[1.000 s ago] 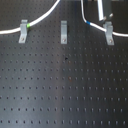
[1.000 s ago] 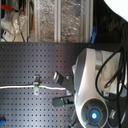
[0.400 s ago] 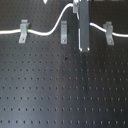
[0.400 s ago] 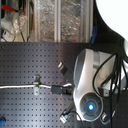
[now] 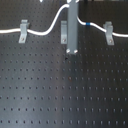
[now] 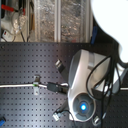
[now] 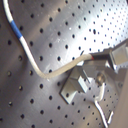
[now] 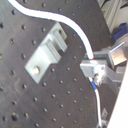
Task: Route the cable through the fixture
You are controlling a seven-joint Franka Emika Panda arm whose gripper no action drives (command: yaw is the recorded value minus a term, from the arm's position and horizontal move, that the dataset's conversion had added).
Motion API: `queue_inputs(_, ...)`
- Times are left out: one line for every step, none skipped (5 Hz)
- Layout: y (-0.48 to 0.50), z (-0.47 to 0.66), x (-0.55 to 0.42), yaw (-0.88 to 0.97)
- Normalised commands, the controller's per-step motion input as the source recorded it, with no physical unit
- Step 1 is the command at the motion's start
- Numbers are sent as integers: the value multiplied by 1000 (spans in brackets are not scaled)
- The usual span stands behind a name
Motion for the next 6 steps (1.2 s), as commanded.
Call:
queue_inputs(301, 87, 10, 191)
queue_inputs(223, 88, 54, 780)
queue_inputs(170, 65, 27, 846)
queue_inputs(63, 70, 16, 951)
queue_inputs(45, 49, -41, 974)
queue_inputs(268, 77, -399, 480)
